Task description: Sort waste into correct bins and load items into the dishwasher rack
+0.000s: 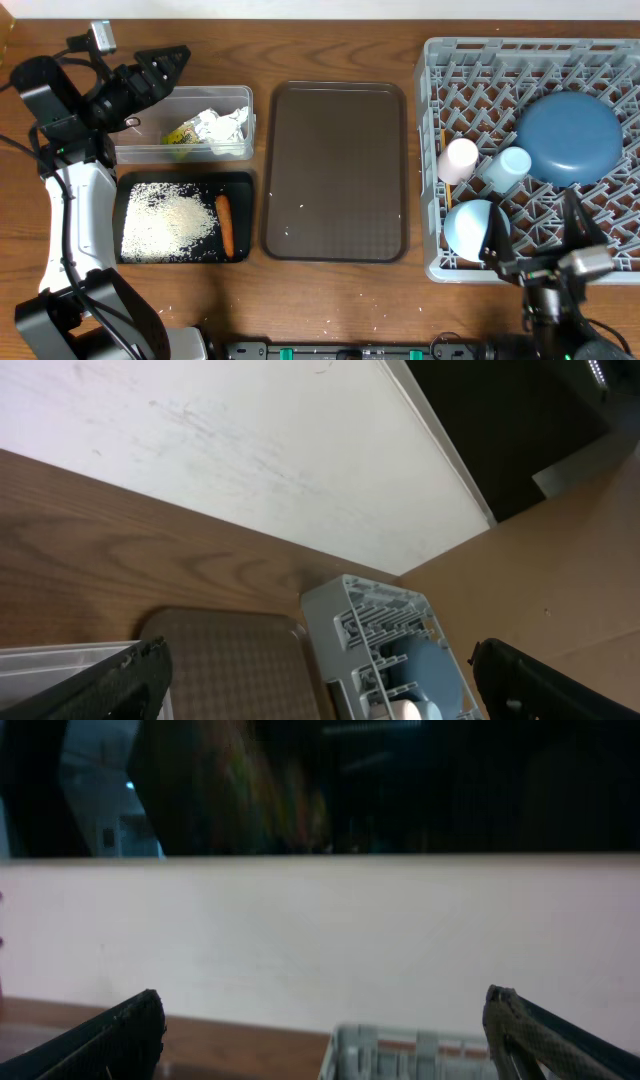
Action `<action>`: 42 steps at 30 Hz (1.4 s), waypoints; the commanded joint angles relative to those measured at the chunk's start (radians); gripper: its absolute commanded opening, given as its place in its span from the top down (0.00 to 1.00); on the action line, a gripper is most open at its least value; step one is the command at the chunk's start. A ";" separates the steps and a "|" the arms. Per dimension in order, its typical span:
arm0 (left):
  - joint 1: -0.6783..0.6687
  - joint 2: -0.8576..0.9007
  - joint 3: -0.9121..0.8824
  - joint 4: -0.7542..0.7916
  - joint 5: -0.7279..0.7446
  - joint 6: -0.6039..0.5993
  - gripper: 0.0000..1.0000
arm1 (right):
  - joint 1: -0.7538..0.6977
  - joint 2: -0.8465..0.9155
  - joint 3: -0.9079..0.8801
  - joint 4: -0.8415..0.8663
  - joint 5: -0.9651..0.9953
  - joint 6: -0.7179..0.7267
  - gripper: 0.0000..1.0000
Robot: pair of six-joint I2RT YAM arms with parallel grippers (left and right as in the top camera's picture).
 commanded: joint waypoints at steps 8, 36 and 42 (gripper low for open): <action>0.005 -0.017 0.015 0.002 0.010 -0.001 0.02 | 0.105 -0.007 -0.224 0.107 0.067 0.011 0.01; 0.005 -0.017 0.015 0.002 0.010 -0.001 0.02 | 0.105 -0.008 -0.286 -0.103 0.134 -0.251 0.01; 0.005 -0.017 0.015 0.002 0.010 -0.001 0.02 | 0.105 -0.008 -0.286 -0.102 0.124 -0.136 0.01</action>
